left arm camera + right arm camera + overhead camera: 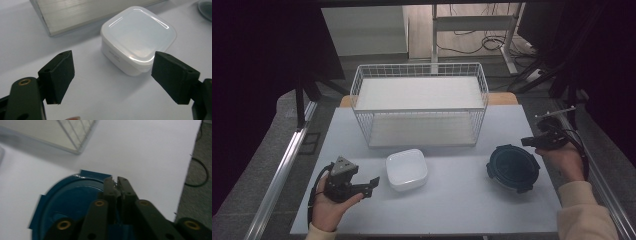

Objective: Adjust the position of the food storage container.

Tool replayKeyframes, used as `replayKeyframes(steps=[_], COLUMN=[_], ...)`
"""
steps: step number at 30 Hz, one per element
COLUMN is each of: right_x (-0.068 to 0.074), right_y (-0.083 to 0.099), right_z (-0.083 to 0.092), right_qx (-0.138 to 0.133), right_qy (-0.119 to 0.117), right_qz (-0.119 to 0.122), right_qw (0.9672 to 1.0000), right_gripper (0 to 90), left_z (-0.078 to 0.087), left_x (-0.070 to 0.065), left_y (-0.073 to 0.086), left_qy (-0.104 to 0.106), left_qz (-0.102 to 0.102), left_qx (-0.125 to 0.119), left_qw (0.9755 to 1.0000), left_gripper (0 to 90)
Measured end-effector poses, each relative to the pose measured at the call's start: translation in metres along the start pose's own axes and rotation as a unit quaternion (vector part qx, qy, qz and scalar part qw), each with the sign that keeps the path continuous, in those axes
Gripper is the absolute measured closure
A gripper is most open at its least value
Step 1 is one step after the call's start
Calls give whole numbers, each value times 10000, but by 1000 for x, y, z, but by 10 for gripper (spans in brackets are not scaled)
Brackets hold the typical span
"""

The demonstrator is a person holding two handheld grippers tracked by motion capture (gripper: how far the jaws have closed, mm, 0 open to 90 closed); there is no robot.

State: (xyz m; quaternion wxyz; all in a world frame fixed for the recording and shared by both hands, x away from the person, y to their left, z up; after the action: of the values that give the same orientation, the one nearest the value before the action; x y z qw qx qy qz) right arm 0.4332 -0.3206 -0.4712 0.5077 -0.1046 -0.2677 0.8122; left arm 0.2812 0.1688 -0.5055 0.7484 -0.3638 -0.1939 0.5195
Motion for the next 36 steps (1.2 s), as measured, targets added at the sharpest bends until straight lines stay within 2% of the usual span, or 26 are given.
replayKeyframes(steps=[2, 7, 10, 11, 13, 14, 17, 19, 21, 25, 31, 33, 36], right_x=[-9, -17, -18, -17, -10, -9, -10, -14, -23, -32, -34, -33, -32], right_y=[6, 12, 16, 15, 14, 14, 11, 11, 15, 25, 30, 28, 27], right_z=[-8, -19, -27, -28, -30, -31, -28, -27, -27, -30, -37, -38, -39], right_qx=[189, 384, 472, 380, 344, 366, 419, 378, 441, 461, 587, 553, 621], right_qy=[192, 271, 235, 211, -30, -13, 404, 414, 495, 389, 369, 347, 440], right_qz=[47, 102, 123, 158, 206, 296, 590, 543, 410, 209, 401, 361, 470], right_qw=[9996, 9988, 9985, 9989, 9992, 9989, 9966, 9970, 9970, 9980, 9968, 9972, 9960], right_gripper=[895, 895, 895, 895, 896, 895, 895, 895, 895, 896, 898, 899, 900], left_z=[2, 3, 1, 1, -1, -1, -4, -5, -6, -5, -5, -4, -5], left_x=[3, 3, 2, 2, 1, 0, -2, -1, -2, -2, 3, 4, 5], left_y=[0, -1, 1, 2, 1, 2, 4, 5, 6, 7, 6, 6, 7], left_qy=[-69, -62, -54, -57, -37, -34, -40, -55, -45, -31, -87, -87, -91], left_qz=[-9, 30, -26, -24, 8, -9, -57, -66, -72, -38, -36, -24, -12], left_qx=[-49, -97, -31, -20, -34, -2, 40, 65, 76, 60, 57, 59, 67], left_qw=[10000, 9999, 10000, 10000, 10000, 10000, 10000, 9999, 9999, 10000, 9999, 9999, 9999], left_gripper=[186, 188, 187, 188, 188, 187, 187, 187, 188, 188, 189, 189, 190])
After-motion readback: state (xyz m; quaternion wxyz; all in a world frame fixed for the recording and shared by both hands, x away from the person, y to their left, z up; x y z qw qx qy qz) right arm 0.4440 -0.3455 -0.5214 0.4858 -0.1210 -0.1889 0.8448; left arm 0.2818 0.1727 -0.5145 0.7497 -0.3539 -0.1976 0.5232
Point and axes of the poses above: each handheld gripper's, and its own axes: z roughly backward along the jaws, y roughly out of its underside, x roughly to its left, the point moved 9 cm from there along -z, roughly forward along the jaws, and after that the axes turned 3 degrees about -y, right-handed, at the moved point
